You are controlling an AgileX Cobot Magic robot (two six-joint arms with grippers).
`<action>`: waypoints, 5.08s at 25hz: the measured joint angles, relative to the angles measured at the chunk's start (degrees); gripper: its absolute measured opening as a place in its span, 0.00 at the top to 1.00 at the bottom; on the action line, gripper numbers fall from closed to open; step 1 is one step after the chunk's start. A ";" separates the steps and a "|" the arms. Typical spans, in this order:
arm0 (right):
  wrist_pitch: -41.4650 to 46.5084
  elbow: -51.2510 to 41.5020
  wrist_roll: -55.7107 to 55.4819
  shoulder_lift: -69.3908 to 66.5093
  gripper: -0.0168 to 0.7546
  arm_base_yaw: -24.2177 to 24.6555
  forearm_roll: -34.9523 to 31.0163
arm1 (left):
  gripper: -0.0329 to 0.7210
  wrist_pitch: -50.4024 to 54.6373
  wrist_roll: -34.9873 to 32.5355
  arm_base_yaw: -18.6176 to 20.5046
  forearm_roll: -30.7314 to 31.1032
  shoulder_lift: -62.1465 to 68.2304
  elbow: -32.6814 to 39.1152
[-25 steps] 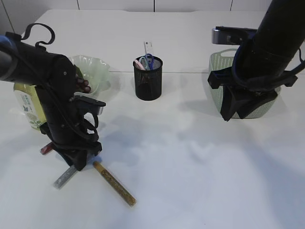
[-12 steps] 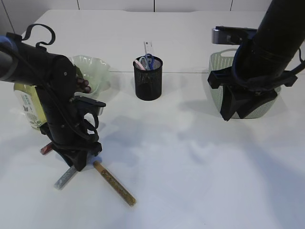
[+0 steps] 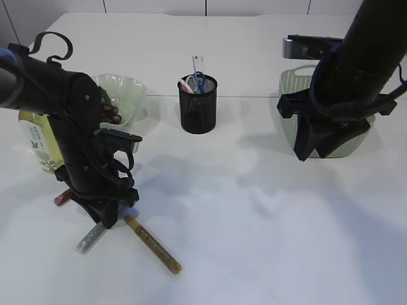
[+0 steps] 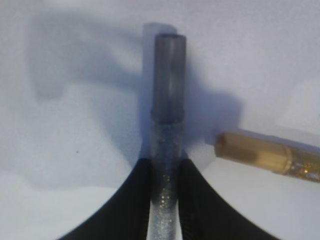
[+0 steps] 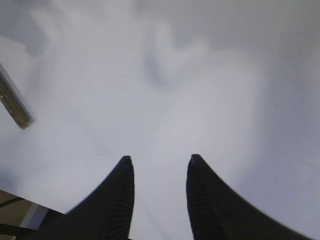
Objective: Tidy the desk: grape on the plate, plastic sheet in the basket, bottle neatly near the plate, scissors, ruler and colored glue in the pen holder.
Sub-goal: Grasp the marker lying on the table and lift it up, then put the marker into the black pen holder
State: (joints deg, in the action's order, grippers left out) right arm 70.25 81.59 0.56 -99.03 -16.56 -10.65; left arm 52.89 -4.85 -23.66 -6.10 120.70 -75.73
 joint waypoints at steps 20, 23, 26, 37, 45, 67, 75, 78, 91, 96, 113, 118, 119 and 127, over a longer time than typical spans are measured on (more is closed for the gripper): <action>0.00 0.00 0.02 0.00 0.60 0.00 0.00 | 0.79 -0.35 2.93 0.00 -1.35 -5.18 1.86; 0.00 0.00 0.02 0.00 0.60 0.00 0.00 | 0.79 -3.46 3.51 0.00 -1.65 -8.40 6.23; 0.00 0.00 0.02 0.00 0.60 0.00 0.00 | 0.79 -7.52 3.71 0.00 -1.91 -12.97 10.73; 0.00 0.00 0.02 0.00 0.60 0.00 0.00 | 0.79 -30.10 3.71 0.00 -2.27 -27.50 15.72; 0.00 0.00 0.26 0.00 0.60 0.00 0.00 | 0.79 -49.66 3.71 0.00 -2.63 -26.48 15.90; 0.00 0.00 1.82 0.00 0.60 0.00 0.11 | 0.79 -73.61 8.42 -2.74 -3.02 0.13 -8.17; 0.00 0.00 1.94 0.00 0.60 0.00 0.11 | 0.79 -73.77 12.70 -3.88 -0.92 6.61 -15.71; 0.00 0.00 1.94 0.00 0.60 0.00 -0.02 | 0.79 -74.70 13.26 -4.54 -0.33 8.72 -17.31; -0.09 0.00 1.94 0.00 0.60 0.00 -0.02 | 0.79 -76.40 13.80 -4.54 -0.18 13.77 -22.10; -0.09 0.00 1.94 0.00 0.60 0.00 -0.02 | 0.77 -76.49 13.90 -4.54 1.95 13.77 -22.21; -0.09 0.00 2.05 0.00 0.60 0.00 -0.02 | 0.63 -71.83 13.90 -4.54 3.49 12.12 -22.21; -0.09 0.00 2.05 0.00 0.60 0.00 -0.02 | 0.63 -64.55 13.90 -4.54 5.68 7.06 -22.21; -0.09 0.13 2.05 0.00 0.60 0.00 -0.10 | 0.63 -62.11 13.90 -4.54 6.10 5.91 -22.21; -0.09 3.94 2.05 -0.10 0.60 0.00 -1.95 | 0.63 -33.51 13.90 -4.54 8.62 -6.42 -22.21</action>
State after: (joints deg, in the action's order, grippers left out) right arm 70.16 85.53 2.61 -99.13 -16.56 -12.61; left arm 19.38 9.05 -28.20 2.52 114.28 -97.94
